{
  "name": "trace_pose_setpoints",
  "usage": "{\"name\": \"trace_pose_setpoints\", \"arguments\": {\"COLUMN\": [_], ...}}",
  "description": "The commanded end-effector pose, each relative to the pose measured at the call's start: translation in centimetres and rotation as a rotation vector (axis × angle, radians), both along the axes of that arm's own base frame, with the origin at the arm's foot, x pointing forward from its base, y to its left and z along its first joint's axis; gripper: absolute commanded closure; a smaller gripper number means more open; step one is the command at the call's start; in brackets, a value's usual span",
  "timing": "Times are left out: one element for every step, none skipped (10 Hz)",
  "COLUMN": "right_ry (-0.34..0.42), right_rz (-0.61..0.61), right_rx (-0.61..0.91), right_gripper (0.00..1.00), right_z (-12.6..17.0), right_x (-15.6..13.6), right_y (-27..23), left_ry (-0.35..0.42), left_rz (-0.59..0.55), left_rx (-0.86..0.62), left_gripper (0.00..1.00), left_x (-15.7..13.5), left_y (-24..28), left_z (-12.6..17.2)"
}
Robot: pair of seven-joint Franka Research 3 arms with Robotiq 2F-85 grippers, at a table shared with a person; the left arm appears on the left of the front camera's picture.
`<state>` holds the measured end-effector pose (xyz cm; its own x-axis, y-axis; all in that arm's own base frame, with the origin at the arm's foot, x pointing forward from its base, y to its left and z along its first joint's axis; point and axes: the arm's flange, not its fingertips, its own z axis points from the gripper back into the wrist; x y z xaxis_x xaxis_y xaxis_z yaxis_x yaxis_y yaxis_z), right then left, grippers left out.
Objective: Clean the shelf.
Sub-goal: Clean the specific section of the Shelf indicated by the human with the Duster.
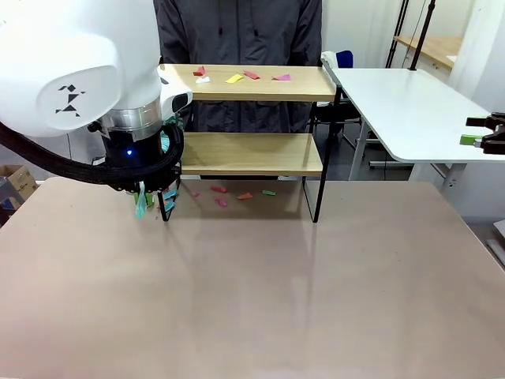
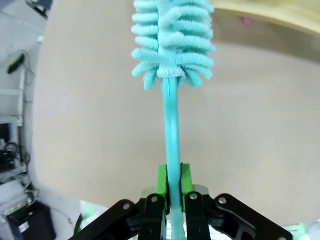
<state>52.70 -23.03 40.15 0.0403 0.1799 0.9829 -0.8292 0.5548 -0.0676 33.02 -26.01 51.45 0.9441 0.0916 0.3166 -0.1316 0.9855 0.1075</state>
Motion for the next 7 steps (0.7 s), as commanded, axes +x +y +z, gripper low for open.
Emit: {"name": "trace_pose_setpoints", "arguments": {"right_ry": [-0.005, -0.005, -0.005, -0.005, -0.005, -0.005, -0.005], "right_rz": [0.003, 0.003, 0.003, 0.003, 0.003, 0.003, 0.003], "right_rx": [0.0, 0.0, 0.0, 0.0, 0.0, 0.0, 0.0], "right_gripper": [0.0, 0.0, 0.0, 0.0, 0.0, 0.0, 0.0], "right_z": [0.3, 0.3, 0.3, 0.3, 0.3, 0.3, 0.3], "right_x": [0.1, 0.1, 0.1, 0.1, 0.1, 0.1, 0.1], "right_y": [0.2, 0.2, 0.2, 0.2, 0.2, 0.2, 0.2], "left_ry": [0.024, 0.0, -0.064, -0.093, -0.119, -0.151, -0.144], "left_rz": [0.022, 0.0, -0.047, -0.117, -0.186, -0.235, -0.373], "left_rx": [-0.012, 0.0, -0.059, -0.097, -0.139, -0.127, -0.159], "left_gripper": [0.87, 0.87, 0.87, 0.87, 0.87, 0.87, 0.87], "left_x": [0.8, 0.0, -0.7, -1.0, -1.5, -2.1, -2.8], "left_y": [1.2, 0.0, 0.0, 0.5, 1.2, 2.0, 2.6], "left_z": [-0.6, 0.0, 0.8, 1.8, 2.4, 2.6, 2.8]}}
